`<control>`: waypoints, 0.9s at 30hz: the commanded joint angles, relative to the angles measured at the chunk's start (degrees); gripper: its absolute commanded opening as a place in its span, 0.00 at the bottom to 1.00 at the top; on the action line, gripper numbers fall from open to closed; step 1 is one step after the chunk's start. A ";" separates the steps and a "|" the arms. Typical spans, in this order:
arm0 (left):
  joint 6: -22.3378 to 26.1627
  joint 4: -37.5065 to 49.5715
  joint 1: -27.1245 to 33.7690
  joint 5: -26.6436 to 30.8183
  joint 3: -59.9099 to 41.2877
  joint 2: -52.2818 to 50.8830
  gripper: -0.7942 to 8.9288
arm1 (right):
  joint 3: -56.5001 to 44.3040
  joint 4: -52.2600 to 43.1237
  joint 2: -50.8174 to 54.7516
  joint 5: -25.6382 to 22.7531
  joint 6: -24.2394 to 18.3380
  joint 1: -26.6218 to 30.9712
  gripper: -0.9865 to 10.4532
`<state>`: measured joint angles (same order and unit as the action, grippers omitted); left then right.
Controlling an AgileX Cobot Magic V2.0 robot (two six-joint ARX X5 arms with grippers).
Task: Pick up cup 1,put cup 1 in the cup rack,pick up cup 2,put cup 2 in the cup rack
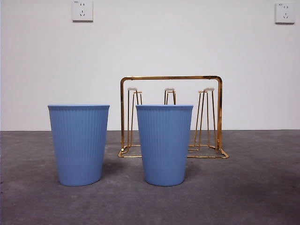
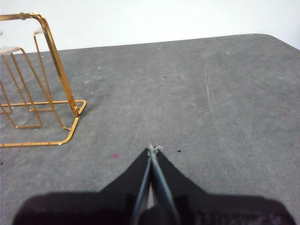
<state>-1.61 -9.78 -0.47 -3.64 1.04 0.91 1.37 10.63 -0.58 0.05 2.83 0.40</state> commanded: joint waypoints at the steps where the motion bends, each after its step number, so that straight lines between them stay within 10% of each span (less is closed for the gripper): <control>1: -6.62 0.39 0.17 -1.77 0.26 0.02 0.08 | -0.46 -2.78 0.07 0.26 2.40 0.04 0.09; 6: -10.45 0.20 0.15 -9.07 4.20 0.02 0.08 | 2.27 -4.57 0.00 2.12 13.40 0.04 0.08; 14: -13.79 -6.80 0.17 -13.46 15.21 1.92 0.08 | 13.64 0.22 -4.33 8.26 15.63 0.02 0.08; 27: -10.36 -26.56 0.15 -25.16 37.33 14.97 0.08 | 43.76 30.82 -22.99 22.58 1.79 0.02 0.08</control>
<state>-13.85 -35.64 -0.47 -27.88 37.21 15.22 43.27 39.70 -22.68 21.98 8.75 0.40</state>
